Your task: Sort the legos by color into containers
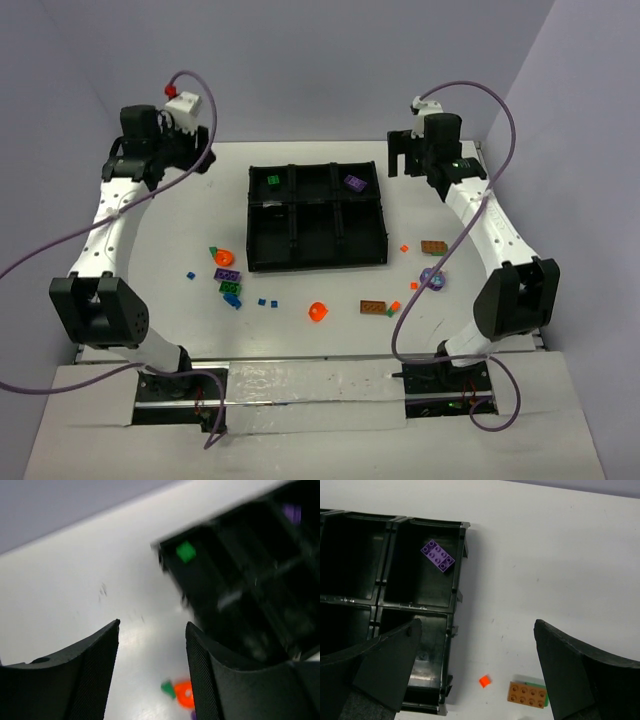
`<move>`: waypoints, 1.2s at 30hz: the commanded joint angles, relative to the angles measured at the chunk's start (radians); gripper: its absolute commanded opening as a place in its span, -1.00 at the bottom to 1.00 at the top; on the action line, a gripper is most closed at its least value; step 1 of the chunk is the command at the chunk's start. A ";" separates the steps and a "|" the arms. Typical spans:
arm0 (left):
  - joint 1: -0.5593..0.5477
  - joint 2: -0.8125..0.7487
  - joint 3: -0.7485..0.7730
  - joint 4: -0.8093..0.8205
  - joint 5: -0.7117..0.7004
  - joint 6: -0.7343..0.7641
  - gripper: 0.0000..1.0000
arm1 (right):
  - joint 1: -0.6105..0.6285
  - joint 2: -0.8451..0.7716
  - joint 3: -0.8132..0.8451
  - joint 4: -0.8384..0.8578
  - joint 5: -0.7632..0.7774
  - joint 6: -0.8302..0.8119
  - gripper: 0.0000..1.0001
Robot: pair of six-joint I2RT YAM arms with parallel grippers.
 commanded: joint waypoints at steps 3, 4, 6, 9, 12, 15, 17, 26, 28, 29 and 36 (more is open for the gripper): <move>0.063 0.132 -0.026 -0.655 0.385 0.797 0.33 | -0.010 -0.092 -0.040 0.014 -0.011 -0.039 1.00; 0.088 0.161 -0.024 -0.720 0.377 0.883 0.39 | -0.011 -0.097 -0.044 0.009 -0.011 -0.041 1.00; 0.113 0.206 -0.030 -0.726 0.351 0.980 0.46 | -0.012 -0.104 -0.049 0.000 -0.011 -0.048 1.00; 0.153 0.244 -0.054 -0.679 0.311 1.082 0.45 | -0.014 -0.112 -0.048 -0.018 -0.011 -0.058 1.00; 0.188 0.277 -0.073 -0.653 0.272 1.226 0.42 | -0.017 -0.130 -0.057 -0.033 -0.004 -0.069 1.00; 0.208 0.316 -0.076 -0.647 0.268 1.344 0.41 | -0.020 -0.148 -0.071 -0.048 0.012 -0.086 1.00; 0.210 0.330 -0.087 -0.641 0.266 1.377 0.41 | -0.022 -0.154 -0.077 -0.055 0.021 -0.094 1.00; 0.212 0.298 -0.277 -0.429 0.312 1.450 0.48 | -0.039 -0.169 -0.128 -0.067 0.071 -0.140 1.00; 0.211 0.303 -0.289 -0.402 0.331 1.447 0.50 | -0.043 -0.168 -0.138 -0.065 0.080 -0.152 1.00; 0.212 0.304 -0.297 -0.396 0.338 1.448 0.52 | -0.046 -0.168 -0.141 -0.064 0.086 -0.156 1.00; 0.202 0.311 -0.314 -0.357 0.366 1.446 0.53 | -0.049 -0.156 -0.138 -0.063 0.087 -0.158 1.00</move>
